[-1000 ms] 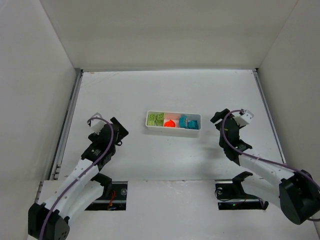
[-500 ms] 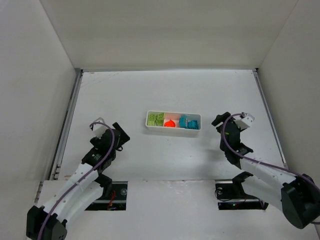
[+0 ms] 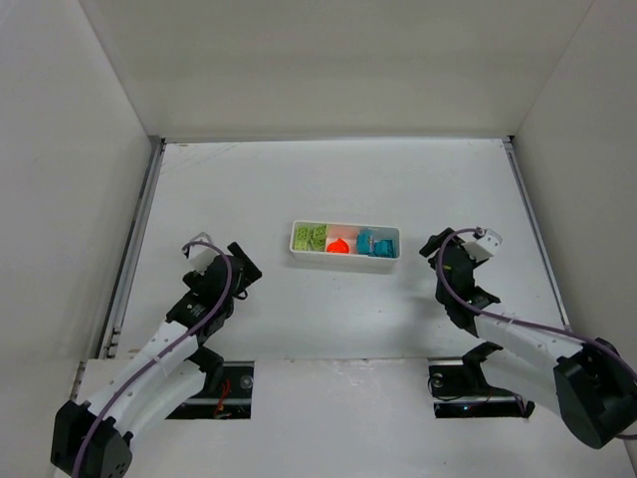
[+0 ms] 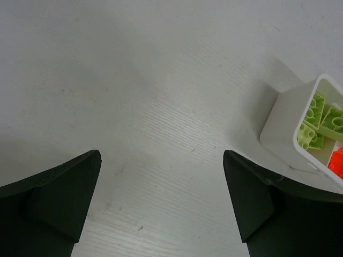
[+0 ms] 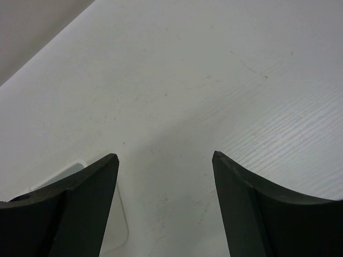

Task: Sort the legos into containers by color

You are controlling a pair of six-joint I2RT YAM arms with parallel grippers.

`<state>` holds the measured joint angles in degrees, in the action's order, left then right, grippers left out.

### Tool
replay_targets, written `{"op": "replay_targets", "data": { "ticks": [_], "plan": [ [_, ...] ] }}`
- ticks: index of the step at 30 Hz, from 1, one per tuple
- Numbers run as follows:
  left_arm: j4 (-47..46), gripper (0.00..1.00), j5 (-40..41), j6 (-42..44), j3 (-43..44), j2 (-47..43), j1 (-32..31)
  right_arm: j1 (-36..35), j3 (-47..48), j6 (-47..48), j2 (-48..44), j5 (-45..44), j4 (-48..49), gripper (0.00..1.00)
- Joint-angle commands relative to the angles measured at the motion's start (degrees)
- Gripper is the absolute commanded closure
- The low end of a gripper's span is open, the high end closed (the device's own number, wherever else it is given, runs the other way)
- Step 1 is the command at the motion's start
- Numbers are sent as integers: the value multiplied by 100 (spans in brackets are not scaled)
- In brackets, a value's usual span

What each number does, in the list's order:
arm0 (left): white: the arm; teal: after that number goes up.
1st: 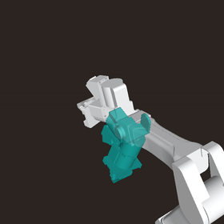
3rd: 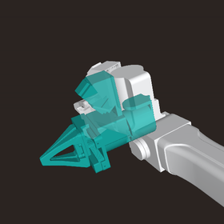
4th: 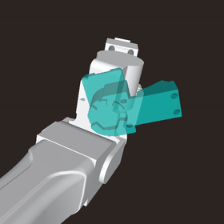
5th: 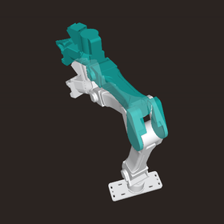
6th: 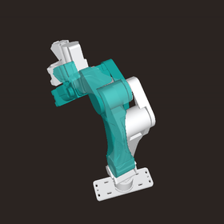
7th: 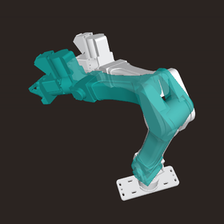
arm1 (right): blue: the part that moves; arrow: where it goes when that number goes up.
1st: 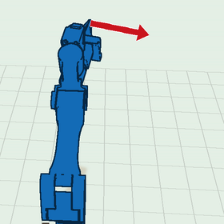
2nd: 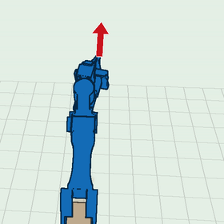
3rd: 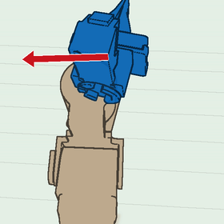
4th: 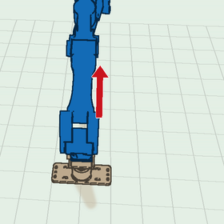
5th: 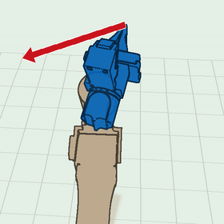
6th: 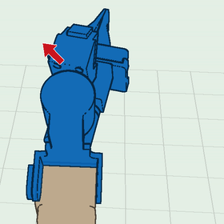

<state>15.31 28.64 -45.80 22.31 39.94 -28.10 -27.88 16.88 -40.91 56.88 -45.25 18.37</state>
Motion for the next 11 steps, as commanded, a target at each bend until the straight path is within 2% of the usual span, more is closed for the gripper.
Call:
{"op": "replay_targets", "data": {
  "ticks": [1,11],
  "plan": [
    [-169,0,107,-148,46,22,133,-38,-54,-93,112,-71,351,24],
    [-783,0,168,-17,221,803,37,-459,192,127,490,-467,360,24]
  ]
}}
